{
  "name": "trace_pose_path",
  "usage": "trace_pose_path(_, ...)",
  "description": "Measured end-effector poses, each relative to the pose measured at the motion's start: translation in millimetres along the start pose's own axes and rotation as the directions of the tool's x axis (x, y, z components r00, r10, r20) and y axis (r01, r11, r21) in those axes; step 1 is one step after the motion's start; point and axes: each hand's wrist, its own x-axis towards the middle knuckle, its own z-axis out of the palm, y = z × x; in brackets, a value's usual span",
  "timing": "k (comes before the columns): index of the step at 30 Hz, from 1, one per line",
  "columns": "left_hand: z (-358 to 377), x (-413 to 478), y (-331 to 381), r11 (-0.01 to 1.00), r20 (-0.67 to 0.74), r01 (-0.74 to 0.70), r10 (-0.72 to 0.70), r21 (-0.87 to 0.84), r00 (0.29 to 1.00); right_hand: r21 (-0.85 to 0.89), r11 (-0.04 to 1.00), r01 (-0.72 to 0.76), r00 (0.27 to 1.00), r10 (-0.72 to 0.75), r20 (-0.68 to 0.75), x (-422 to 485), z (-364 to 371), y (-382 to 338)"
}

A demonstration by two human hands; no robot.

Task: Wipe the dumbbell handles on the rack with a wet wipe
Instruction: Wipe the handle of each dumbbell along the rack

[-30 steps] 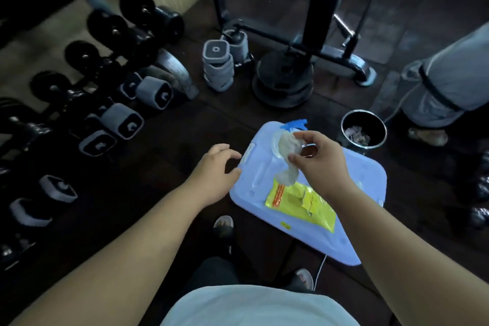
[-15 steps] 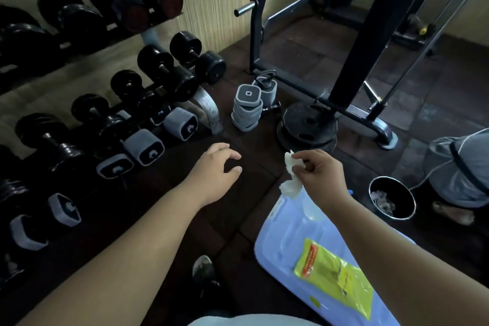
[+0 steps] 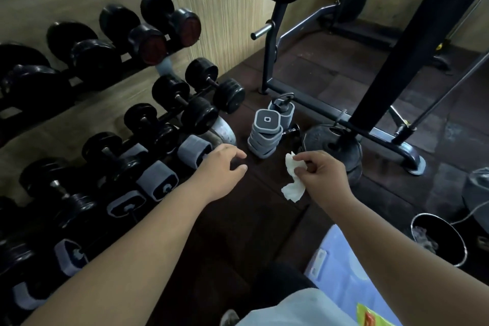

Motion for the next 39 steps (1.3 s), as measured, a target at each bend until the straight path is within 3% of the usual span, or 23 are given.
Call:
trace_pose_path(14,-29,277,-32,0.996,-0.047,0.085,-0.084,0.012,0.995,-0.033,0.999,0.023,0.992,-0.019,0.121,300,49,25)
trace_pose_path(18,-32,342,-41,0.990,-0.043,0.139,-0.140,-0.026,0.989,-0.030,0.999,-0.020,0.977,0.026,0.210,374,58,30)
trace_pose_path(22,-35,389,-61,0.975,-0.071,0.210,-0.214,-0.068,0.974,-0.088,0.995,0.039,0.950,-0.009,0.313,441,80,25)
trace_pose_path(30,-40,483,-122,0.886,-0.062,0.398,-0.423,-0.238,0.904,-0.163,0.962,0.217,0.861,-0.110,0.496,584,167,13)
trace_pose_path(39,-51,584,-191,0.746,-0.055,0.538,-0.603,-0.392,0.796,-0.179,0.966,0.185,0.768,-0.029,0.640,706,269,4)
